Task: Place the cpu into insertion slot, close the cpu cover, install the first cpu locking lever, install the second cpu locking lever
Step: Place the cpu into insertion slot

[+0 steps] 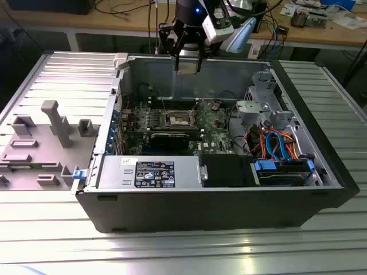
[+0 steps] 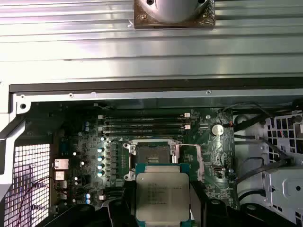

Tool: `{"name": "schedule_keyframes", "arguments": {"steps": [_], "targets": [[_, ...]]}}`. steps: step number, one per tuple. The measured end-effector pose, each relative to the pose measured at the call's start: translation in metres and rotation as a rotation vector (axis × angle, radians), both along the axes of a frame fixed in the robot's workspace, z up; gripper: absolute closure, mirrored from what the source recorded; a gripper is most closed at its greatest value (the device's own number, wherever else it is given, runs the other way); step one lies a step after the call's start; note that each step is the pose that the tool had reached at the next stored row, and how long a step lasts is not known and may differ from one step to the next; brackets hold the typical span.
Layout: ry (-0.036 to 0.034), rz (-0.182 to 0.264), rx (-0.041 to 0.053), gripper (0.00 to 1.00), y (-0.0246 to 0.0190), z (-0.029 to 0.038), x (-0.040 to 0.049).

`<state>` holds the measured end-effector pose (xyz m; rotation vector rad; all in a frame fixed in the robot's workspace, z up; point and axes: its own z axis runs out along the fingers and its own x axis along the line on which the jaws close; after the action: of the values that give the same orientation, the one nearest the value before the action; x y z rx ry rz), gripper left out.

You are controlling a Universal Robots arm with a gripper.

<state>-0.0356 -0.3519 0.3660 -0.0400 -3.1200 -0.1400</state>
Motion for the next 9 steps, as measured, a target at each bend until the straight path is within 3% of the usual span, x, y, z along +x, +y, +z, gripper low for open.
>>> {"name": "schedule_keyframes", "arguments": {"steps": [5, 9], "targets": [[0.0001, -0.003, 0.0000, 0.46, 0.0000, 0.0000, 0.0000], [0.0000, -0.036, 0.0000, 0.46, 0.0000, -0.0001, 0.0000]]}}
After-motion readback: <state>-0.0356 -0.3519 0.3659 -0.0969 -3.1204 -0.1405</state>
